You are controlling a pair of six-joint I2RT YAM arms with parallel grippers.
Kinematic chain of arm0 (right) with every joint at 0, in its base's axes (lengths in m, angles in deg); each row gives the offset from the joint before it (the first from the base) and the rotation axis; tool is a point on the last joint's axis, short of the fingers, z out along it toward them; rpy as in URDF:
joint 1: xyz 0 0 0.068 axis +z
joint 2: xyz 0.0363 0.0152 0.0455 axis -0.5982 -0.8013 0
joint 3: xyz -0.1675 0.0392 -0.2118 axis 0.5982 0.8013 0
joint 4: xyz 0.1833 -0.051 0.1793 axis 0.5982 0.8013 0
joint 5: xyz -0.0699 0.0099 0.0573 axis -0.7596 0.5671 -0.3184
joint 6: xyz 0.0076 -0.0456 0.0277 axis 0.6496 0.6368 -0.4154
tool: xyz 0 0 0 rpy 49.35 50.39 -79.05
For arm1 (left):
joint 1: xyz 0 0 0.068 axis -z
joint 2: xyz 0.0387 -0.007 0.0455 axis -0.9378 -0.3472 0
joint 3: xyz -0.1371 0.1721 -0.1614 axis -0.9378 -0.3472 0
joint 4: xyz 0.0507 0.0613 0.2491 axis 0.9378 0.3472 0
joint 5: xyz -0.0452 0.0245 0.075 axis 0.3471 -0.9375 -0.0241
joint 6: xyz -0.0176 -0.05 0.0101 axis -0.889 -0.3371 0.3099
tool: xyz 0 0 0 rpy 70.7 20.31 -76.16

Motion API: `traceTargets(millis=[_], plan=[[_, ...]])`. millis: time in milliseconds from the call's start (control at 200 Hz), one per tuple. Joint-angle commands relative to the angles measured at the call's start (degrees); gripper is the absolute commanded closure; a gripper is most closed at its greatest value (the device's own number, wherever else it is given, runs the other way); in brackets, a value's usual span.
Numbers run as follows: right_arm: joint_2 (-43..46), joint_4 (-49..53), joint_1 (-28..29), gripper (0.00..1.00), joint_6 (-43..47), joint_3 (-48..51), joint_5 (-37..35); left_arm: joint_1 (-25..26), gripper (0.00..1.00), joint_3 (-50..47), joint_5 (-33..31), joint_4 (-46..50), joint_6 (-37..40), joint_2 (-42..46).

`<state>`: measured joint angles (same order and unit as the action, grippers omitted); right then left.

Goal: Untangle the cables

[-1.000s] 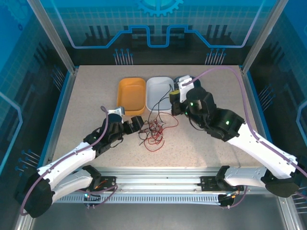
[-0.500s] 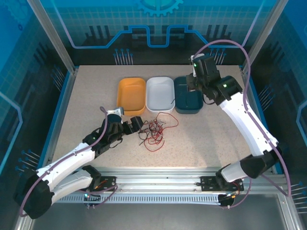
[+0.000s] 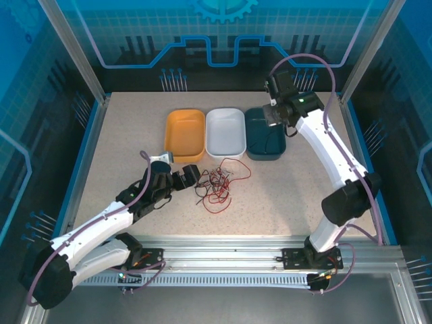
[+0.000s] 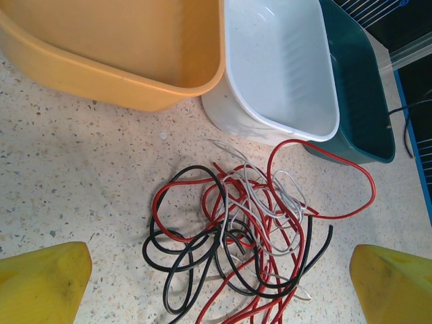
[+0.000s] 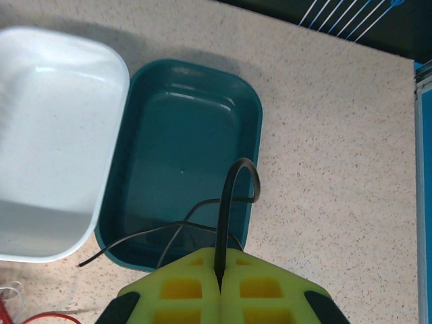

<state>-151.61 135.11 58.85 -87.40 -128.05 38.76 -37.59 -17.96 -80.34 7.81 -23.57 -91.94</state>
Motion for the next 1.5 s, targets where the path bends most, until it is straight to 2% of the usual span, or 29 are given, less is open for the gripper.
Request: traceTargets(millis=[0, 350, 810, 1186, 1386, 1496], plan=[[-3.90, 2.36, -0.91, 1.00, 2.03, -2.88, -1.84, 0.03, 0.01, -0.71, -1.44, 1.45, 0.62, 1.17], [-16.90, 6.69, -1.84, 1.00, 5.25, -14.21, -8.23, -0.05, 0.01, -1.53, -1.52, 3.39, 0.34, 3.45], [-32.87, 9.44, -1.81, 1.00, 5.98, -23.56, -6.87, -0.06, 0.01, -1.58, -2.20, 5.74, -0.39, 4.76], [-40.74, 8.19, -2.51, 1.00, 4.74, -24.25, -0.92, -0.17, 0.01, -1.63, -2.07, 5.95, -0.42, 4.31], [-41.37, 5.36, -2.95, 1.00, 4.09, -23.30, 2.16, -0.14, 0.01, -1.72, -1.97, 5.81, -0.42, 3.81], [-41.83, 4.33, -3.04, 0.99, 3.93, -23.91, 1.52, -0.14, 0.01, -1.94, -1.88, 5.86, -0.29, 3.70]])
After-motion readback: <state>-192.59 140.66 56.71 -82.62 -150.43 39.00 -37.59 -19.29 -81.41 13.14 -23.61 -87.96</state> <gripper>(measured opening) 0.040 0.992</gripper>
